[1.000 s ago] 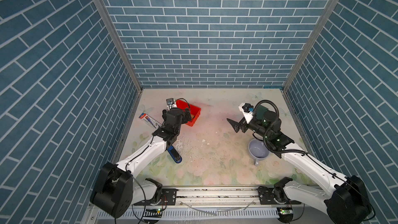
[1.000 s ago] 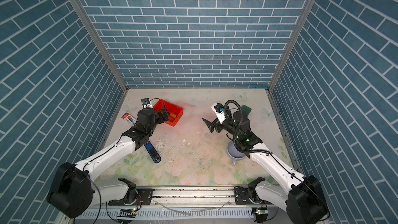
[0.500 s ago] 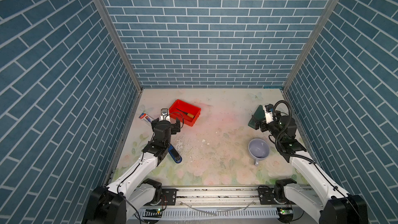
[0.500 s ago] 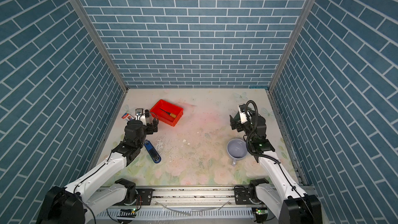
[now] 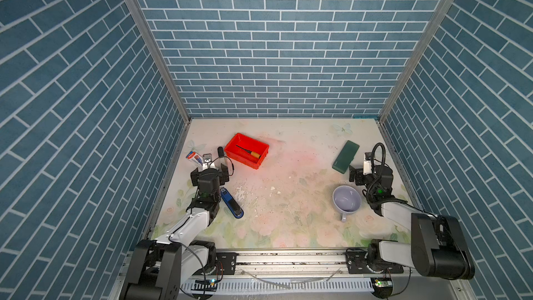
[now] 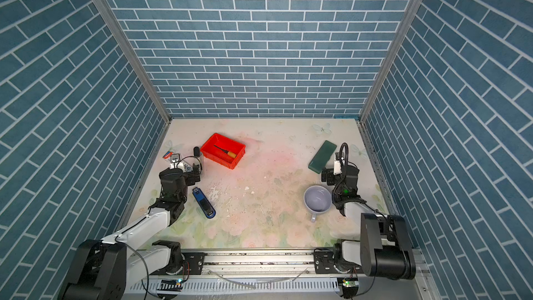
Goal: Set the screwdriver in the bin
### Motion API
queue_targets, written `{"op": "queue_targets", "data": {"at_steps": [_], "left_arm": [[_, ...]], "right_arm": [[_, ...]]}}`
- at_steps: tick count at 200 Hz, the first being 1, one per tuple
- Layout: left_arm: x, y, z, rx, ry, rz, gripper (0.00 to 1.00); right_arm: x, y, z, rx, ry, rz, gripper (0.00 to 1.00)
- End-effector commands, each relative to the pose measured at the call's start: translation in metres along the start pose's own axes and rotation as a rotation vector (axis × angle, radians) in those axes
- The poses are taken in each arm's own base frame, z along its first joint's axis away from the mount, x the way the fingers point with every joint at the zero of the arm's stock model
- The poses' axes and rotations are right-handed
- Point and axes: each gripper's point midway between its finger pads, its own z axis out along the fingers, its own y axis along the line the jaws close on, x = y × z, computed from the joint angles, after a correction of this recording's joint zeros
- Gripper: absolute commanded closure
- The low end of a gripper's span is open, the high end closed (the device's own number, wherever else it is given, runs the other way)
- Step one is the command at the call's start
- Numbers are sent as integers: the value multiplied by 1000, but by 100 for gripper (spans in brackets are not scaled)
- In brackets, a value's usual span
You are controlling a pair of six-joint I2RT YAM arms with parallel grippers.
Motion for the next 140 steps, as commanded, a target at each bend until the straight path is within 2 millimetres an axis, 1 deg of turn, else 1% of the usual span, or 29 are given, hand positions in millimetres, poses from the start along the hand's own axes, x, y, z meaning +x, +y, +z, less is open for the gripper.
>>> {"op": "queue_targets", "data": {"at_steps": [1, 30, 50, 62, 84, 109, 117, 140], "left_arm": [[-10, 0, 8, 14, -63, -33, 0], [-3, -7, 19, 36, -51, 8, 0], [-4, -12, 26, 66, -43, 27, 0], [-8, -15, 29, 79, -79, 37, 0], [3, -16, 41, 89, -34, 25, 0], [16, -24, 52, 115, -11, 43, 0], [17, -27, 51, 131, -10, 52, 0], [18, -28, 51, 134, -8, 53, 0]], "right_arm": [[-14, 1, 2, -29, -92, 41, 1], [-4, 2, 7, -42, -103, 46, 1], [4, 2, 11, -47, -102, 48, 1], [6, 2, 13, -48, -99, 54, 1], [6, 1, 15, -52, -81, 60, 1], [6, 0, 17, -53, -69, 62, 1], [6, 0, 18, -55, -69, 66, 1], [7, -2, 22, -50, -41, 71, 1]]}}
